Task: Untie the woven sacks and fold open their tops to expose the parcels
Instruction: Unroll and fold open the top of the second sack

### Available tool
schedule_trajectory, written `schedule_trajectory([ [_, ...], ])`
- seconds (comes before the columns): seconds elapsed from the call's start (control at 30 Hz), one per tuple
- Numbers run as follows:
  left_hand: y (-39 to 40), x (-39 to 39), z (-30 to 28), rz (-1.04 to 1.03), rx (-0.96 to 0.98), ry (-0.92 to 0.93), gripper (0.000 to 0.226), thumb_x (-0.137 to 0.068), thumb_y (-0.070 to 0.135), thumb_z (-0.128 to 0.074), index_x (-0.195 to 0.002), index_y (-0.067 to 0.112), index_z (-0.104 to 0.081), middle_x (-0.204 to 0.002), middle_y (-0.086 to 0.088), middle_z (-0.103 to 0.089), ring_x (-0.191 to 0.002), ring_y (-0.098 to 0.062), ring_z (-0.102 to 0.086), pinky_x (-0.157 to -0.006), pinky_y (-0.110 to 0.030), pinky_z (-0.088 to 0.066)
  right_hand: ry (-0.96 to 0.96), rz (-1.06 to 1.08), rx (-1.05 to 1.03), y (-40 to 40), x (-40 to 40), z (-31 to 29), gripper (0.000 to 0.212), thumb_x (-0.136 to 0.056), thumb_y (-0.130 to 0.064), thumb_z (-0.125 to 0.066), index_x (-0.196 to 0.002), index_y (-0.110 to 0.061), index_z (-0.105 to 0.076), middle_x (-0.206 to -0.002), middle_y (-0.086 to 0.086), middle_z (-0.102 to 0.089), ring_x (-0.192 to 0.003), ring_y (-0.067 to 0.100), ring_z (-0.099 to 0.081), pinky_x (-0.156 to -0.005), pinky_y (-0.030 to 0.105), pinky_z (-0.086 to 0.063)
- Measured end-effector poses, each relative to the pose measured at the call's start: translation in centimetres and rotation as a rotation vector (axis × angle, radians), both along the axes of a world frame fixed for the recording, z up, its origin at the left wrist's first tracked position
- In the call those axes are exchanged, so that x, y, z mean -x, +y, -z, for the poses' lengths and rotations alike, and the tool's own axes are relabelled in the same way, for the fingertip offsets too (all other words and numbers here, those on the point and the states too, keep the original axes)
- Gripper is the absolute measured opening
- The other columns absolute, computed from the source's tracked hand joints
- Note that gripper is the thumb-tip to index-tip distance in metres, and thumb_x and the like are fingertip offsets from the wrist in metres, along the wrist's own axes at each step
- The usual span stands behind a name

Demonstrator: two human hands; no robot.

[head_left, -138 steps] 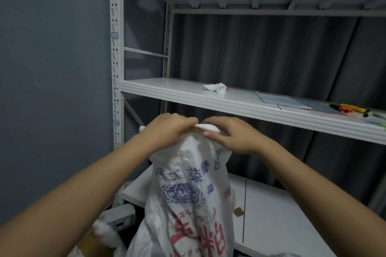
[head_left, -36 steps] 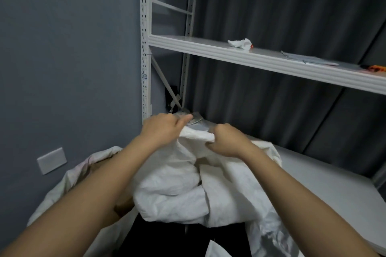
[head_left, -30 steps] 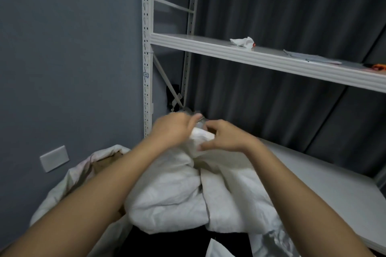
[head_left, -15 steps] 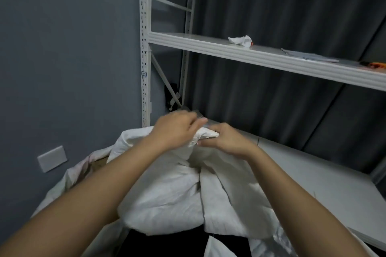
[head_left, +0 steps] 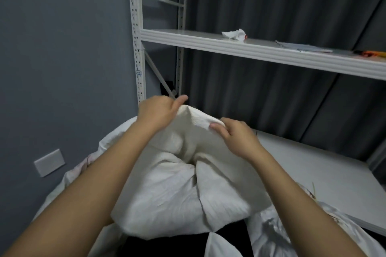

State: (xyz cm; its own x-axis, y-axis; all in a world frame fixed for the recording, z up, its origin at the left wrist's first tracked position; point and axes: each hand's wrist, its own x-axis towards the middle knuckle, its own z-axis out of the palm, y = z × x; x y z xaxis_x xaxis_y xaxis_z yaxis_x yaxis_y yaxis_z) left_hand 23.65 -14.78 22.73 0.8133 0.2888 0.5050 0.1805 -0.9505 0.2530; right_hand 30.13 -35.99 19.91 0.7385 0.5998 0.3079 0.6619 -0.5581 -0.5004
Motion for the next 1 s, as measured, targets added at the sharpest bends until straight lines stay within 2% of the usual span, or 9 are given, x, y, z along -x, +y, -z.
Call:
schedule_trajectory([
  [0.07, -1.9, -0.4, 0.6, 0.195, -0.132, -0.029, 0.052, -0.096, 0.055, -0.027, -0.087, 0.018, -0.063, -0.086, -0.002, -0.058, -0.088, -0.023, -0.055, -0.071, -0.035, -0.041, 0.342, -0.181, -0.137, 0.0, 0.4, 0.1, 0.038, -0.096, -0.045, -0.051, -0.072, -0.016, -0.053, -0.066, -0.005, -0.054, -0.059, 0.008, -0.047, -0.058, 0.027, -0.036],
  [0.13, -3.6, -0.6, 1.3, 0.285, -0.149, -0.015, 0.049, -0.098, 0.050, -0.030, -0.076, 0.019, -0.062, -0.077, 0.001, -0.057, -0.079, -0.021, -0.055, -0.066, -0.033, -0.039, 0.571, -0.237, -0.246, -0.3, 0.9, -0.4, 0.035, -0.093, -0.045, -0.055, -0.073, -0.016, -0.057, -0.067, -0.004, -0.056, -0.060, 0.008, -0.050, -0.058, 0.025, -0.039],
  [0.27, -0.8, -1.8, -0.1, 0.022, 0.064, -0.076, 0.059, -0.100, 0.042, -0.030, -0.048, 0.015, -0.038, -0.047, 0.002, -0.040, -0.052, -0.022, -0.044, -0.069, -0.034, -0.040, -0.008, 0.073, -0.001, -0.9, 1.0, 0.0, 0.044, -0.092, -0.058, -0.046, -0.073, -0.019, -0.054, -0.066, -0.006, -0.054, -0.063, 0.012, -0.051, -0.058, 0.032, -0.036],
  [0.43, -4.4, -1.7, 1.8, 0.358, -0.125, -0.031, 0.054, -0.100, 0.045, -0.029, -0.056, 0.018, -0.041, -0.054, 0.006, -0.042, -0.059, -0.019, -0.046, -0.065, -0.032, -0.034, 0.505, -0.201, -0.288, -0.8, 2.2, 0.0, 0.032, -0.094, -0.054, -0.047, -0.094, -0.029, -0.067, -0.085, -0.018, -0.066, -0.079, -0.001, -0.061, -0.072, 0.017, -0.046],
  [0.57, -1.8, -2.8, 0.6, 0.117, 0.148, -0.009, 0.064, -0.100, 0.051, -0.022, -0.053, 0.014, -0.045, -0.056, -0.002, -0.048, -0.059, -0.023, -0.048, -0.064, -0.034, -0.038, -0.007, 0.127, -0.066, -1.3, 1.2, 1.7, 0.034, -0.096, -0.051, -0.042, -0.072, -0.028, -0.047, -0.072, -0.007, -0.056, -0.070, 0.014, -0.052, -0.063, 0.033, -0.037],
  [0.67, -3.2, -2.7, 1.5, 0.349, -0.031, -0.091, 0.050, -0.099, 0.046, -0.027, -0.080, 0.016, -0.061, -0.076, -0.001, -0.056, -0.080, -0.023, -0.053, -0.073, -0.037, -0.038, 0.228, 0.004, -0.297, -0.8, 2.0, 1.7, 0.035, -0.098, -0.048, -0.041, -0.071, -0.027, -0.049, -0.063, -0.012, -0.053, -0.059, 0.004, -0.050, -0.059, 0.024, -0.039],
  [0.73, -4.5, -2.4, 2.5, 0.449, -0.082, -0.078, 0.048, -0.100, 0.041, -0.033, -0.064, 0.015, -0.051, -0.061, 0.005, -0.047, -0.065, -0.018, -0.049, -0.064, -0.035, -0.036, 0.439, -0.063, -0.384, -0.7, 2.7, 1.1, 0.028, -0.097, -0.045, -0.046, -0.082, -0.028, -0.060, -0.070, -0.017, -0.058, -0.060, -0.004, -0.052, -0.057, 0.008, -0.041],
  [0.9, -1.1, -3.3, 0.9, 0.220, 0.121, -0.068, 0.053, -0.100, 0.046, -0.027, -0.060, 0.015, -0.041, -0.058, 0.001, -0.044, -0.062, -0.020, -0.047, -0.063, -0.033, -0.029, 0.151, 0.089, -0.250, -1.0, 2.6, 2.4, 0.030, -0.099, -0.036, -0.047, -0.075, -0.019, -0.056, -0.070, -0.004, -0.057, -0.067, 0.012, -0.051, -0.062, 0.029, -0.039],
  [1.0, -3.0, -2.8, 1.8, 0.511, -0.042, -0.017, 0.034, -0.096, 0.047, -0.028, -0.070, 0.033, -0.046, -0.066, 0.012, -0.045, -0.071, -0.009, -0.048, -0.087, -0.033, -0.031, 0.788, -0.052, -0.671, -0.2, 3.0, 1.5, 0.032, -0.099, -0.033, -0.048, -0.089, -0.008, -0.067, -0.079, 0.004, -0.067, -0.075, 0.017, -0.062, -0.072, 0.030, -0.048],
])
